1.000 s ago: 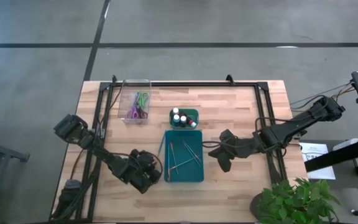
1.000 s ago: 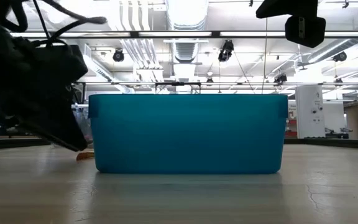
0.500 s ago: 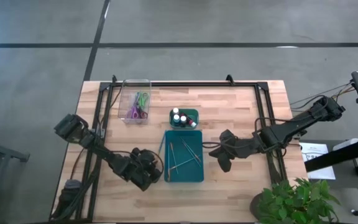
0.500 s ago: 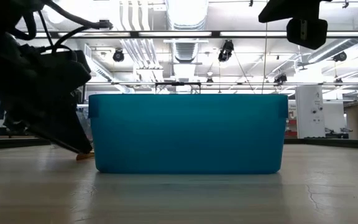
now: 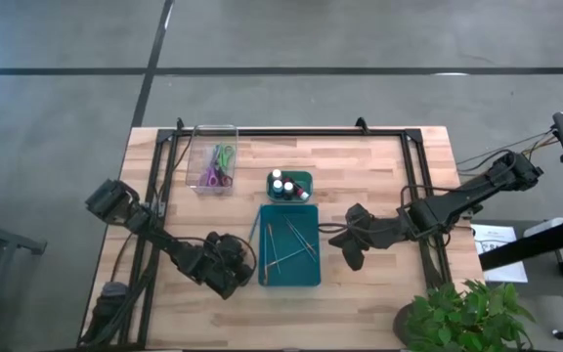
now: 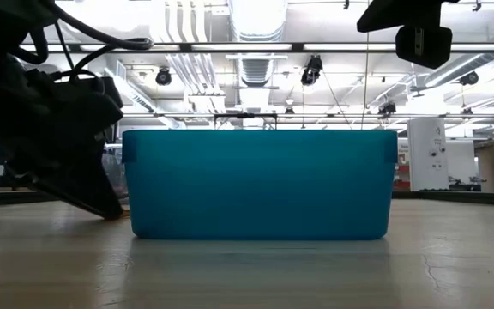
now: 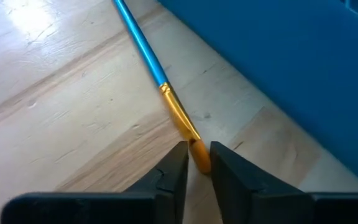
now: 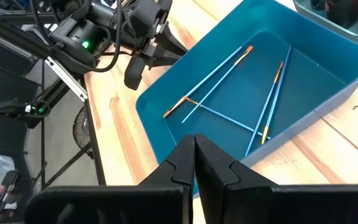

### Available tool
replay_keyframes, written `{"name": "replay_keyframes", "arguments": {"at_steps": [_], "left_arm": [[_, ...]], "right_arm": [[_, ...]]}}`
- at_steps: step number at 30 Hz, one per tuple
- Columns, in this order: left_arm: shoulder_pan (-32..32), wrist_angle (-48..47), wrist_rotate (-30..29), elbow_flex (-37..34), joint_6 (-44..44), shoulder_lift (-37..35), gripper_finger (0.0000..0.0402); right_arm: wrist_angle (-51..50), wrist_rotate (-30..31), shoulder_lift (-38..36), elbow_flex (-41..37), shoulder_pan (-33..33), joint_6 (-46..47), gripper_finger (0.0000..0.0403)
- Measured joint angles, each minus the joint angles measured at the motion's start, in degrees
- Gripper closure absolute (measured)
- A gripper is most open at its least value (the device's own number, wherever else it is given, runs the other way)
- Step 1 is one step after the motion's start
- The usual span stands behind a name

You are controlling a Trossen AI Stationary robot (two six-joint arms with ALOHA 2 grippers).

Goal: Pick & Place Paint Supplies
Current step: Put the blue paintbrush into the blue bin

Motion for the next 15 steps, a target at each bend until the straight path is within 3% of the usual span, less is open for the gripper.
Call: {"name": "replay_keyframes", "arguments": {"at_steps": [5, 10, 15], "left_arm": [[0.4, -1.3, 0.6, 0.0, -2.5, 0.0, 0.0389], [0.5, -4.3, 1.4, 0.2, -11.7, -0.3, 0.0398], [0.5, -9.0, 2.7, 0.9, -12.6, -1.5, 0.0399]], "right_arm": [[0.0, 0.0, 0.0, 0.0, 0.0, -0.1, 0.0394], [0.0, 0.0, 0.0, 0.0, 0.0, 0.0, 0.0394], [0.2, 0.0, 0.0, 0.0, 0.0, -0.3, 0.0394]]}}
